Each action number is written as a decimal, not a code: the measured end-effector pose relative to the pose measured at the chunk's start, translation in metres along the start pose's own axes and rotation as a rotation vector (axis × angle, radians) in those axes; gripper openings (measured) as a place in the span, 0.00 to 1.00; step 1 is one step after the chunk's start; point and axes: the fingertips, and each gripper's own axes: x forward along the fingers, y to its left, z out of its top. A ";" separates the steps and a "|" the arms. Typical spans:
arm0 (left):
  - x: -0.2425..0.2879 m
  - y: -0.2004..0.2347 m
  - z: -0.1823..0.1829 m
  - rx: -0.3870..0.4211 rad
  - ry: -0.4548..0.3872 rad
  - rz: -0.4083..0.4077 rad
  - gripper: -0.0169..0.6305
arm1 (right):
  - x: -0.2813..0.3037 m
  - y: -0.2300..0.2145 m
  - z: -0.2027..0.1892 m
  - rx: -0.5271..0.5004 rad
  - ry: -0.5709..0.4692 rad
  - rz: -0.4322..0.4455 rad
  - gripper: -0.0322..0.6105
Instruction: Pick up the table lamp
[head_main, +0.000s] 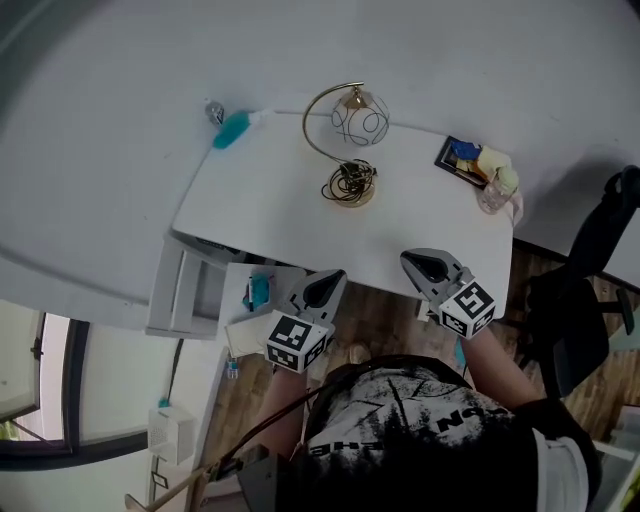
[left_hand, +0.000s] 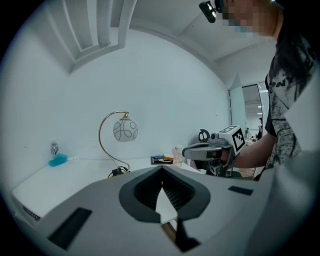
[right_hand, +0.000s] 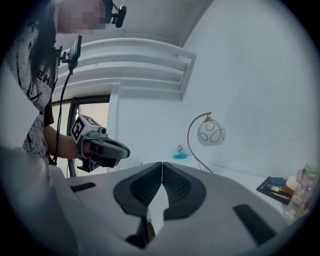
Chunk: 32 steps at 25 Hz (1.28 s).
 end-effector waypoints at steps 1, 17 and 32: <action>0.000 0.007 0.000 0.003 0.000 -0.011 0.05 | 0.006 0.000 0.000 0.002 0.002 -0.011 0.08; 0.026 0.070 0.009 0.056 -0.012 -0.137 0.05 | 0.058 -0.017 -0.017 0.024 0.039 -0.137 0.08; 0.101 0.121 0.031 0.038 0.003 -0.137 0.05 | 0.107 -0.085 -0.035 0.061 0.067 -0.083 0.08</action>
